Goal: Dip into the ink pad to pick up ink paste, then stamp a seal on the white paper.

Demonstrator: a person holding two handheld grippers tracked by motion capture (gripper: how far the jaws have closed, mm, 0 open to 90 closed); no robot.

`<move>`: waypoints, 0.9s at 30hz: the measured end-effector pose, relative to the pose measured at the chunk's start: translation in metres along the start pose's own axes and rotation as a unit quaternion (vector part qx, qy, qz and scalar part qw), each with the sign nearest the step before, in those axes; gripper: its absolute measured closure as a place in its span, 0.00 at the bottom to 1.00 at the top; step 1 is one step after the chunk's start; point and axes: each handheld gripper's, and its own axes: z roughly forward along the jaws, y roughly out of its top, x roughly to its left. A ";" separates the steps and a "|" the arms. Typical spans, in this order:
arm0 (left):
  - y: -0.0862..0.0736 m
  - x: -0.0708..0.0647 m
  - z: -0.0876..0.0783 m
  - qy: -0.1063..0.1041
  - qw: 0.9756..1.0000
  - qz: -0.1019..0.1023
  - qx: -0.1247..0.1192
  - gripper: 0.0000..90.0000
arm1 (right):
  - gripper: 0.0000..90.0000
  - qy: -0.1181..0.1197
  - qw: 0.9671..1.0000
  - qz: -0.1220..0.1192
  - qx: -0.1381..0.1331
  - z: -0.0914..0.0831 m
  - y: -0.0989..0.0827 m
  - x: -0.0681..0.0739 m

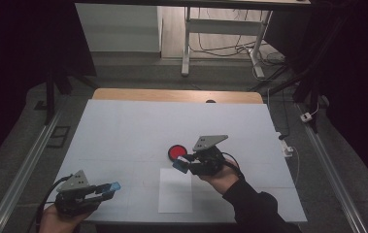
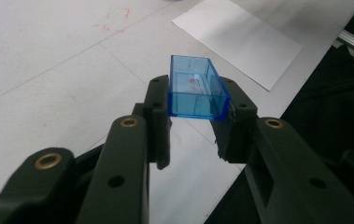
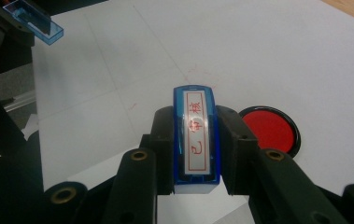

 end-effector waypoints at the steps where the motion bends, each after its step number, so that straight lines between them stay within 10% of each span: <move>1: 0.000 0.000 0.000 0.000 1.000 0.000 0.000 0.76 | 0.77 0.000 1.000 0.001 -0.001 -0.001 -0.001 0.001; 27: 0.001 0.000 0.001 -0.001 1.000 0.002 0.002 0.76 | 0.77 0.009 1.000 -0.009 0.011 -0.005 -0.013 0.019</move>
